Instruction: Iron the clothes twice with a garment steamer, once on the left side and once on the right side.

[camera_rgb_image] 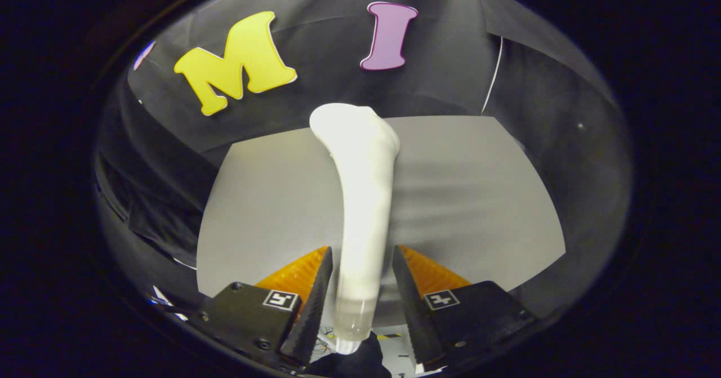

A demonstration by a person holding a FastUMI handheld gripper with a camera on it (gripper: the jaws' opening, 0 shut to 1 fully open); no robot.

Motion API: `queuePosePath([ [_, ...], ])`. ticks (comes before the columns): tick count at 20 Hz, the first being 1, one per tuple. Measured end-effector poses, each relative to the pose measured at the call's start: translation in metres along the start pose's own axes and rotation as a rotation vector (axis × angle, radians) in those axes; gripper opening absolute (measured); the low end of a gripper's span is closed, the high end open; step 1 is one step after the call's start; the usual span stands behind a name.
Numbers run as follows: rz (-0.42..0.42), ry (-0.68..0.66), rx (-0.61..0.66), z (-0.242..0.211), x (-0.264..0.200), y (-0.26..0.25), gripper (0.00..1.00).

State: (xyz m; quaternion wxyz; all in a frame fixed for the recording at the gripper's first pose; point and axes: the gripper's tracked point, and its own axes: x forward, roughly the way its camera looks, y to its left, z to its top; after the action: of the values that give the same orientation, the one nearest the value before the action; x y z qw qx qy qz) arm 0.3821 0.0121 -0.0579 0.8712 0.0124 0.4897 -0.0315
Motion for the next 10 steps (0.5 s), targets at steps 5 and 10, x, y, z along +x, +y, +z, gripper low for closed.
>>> queuePosePath([
  [5, 0.025, 0.006, 0.067, -0.005, 0.010, 0.004, 0.40],
  [10, 0.067, 0.001, 0.077, -0.011, 0.006, 0.014, 0.33],
])
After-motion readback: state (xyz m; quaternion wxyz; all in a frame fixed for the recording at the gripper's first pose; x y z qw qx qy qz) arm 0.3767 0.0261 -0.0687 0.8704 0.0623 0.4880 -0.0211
